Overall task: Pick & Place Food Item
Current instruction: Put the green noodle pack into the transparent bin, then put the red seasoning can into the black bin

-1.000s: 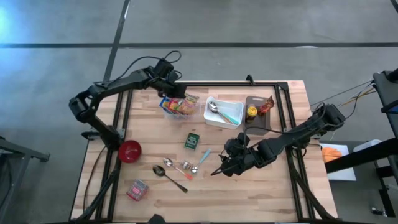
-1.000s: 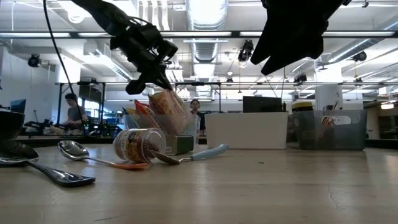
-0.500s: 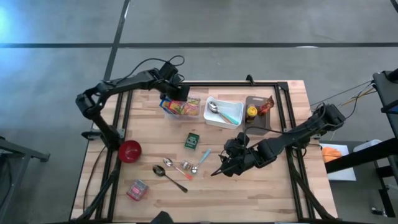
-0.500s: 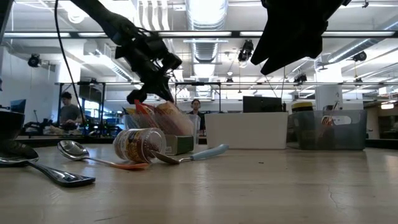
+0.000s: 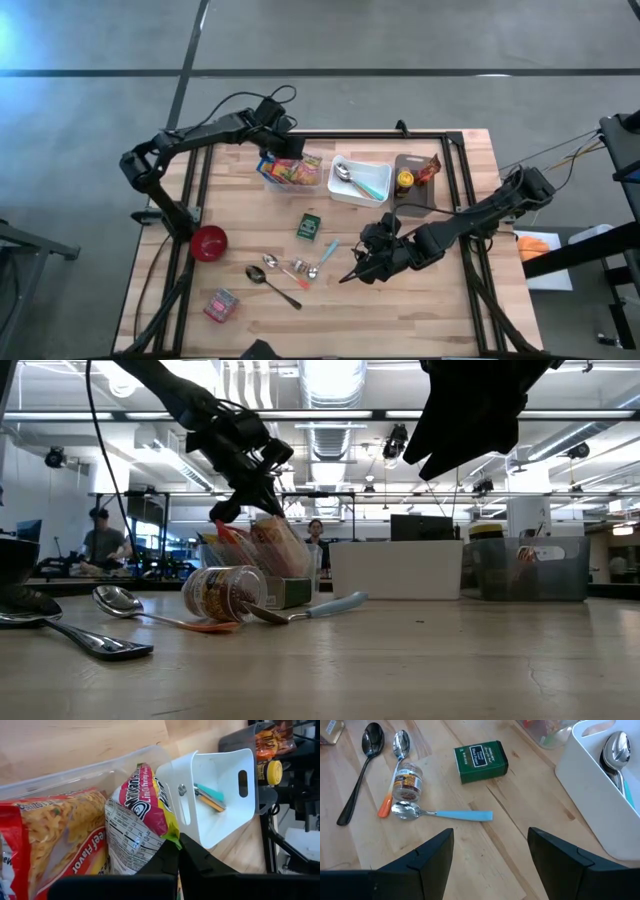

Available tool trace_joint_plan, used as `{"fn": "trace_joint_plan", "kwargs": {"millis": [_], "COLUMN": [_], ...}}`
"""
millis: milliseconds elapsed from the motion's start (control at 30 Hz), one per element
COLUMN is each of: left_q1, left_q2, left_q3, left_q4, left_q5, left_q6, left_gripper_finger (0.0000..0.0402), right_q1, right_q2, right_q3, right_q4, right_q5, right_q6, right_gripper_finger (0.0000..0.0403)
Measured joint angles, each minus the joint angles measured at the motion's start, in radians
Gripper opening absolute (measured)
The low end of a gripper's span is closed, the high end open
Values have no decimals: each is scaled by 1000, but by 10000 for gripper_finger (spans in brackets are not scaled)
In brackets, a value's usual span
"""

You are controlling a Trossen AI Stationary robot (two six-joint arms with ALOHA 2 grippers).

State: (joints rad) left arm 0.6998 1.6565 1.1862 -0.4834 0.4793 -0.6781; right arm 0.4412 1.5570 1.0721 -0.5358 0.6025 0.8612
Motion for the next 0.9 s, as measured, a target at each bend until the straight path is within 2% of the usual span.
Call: {"fn": "trace_joint_plan", "kwargs": {"millis": [133, 467, 567, 733, 800, 900], "left_q1": [0, 0, 3, 13, 11, 2], "left_q2": [-1, -1, -1, -9, -28, -62], "left_q3": [0, 0, 10, 49, 59, 61], "left_q4": [-7, -7, -10, -34, -87, -148], "left_q5": [0, 8, 89, 333, 347, 315], "left_q6": [0, 0, 19, 67, 93, 129], "left_gripper_finger": [30, 138, 162, 188, 191, 192], "right_q1": [0, 0, 0, 0, 0, 0], "right_q2": [0, 0, 0, 0, 0, 0], "right_q3": [0, 0, 0, 0, 0, 0], "right_q4": [0, 0, 0, 0, 0, 0], "right_q5": [0, 0, 0, 0, 0, 0], "right_q6": [0, -8, -8, -8, -11, -29], "right_gripper_finger": [253, 253, 253, 253, 253, 253]}}
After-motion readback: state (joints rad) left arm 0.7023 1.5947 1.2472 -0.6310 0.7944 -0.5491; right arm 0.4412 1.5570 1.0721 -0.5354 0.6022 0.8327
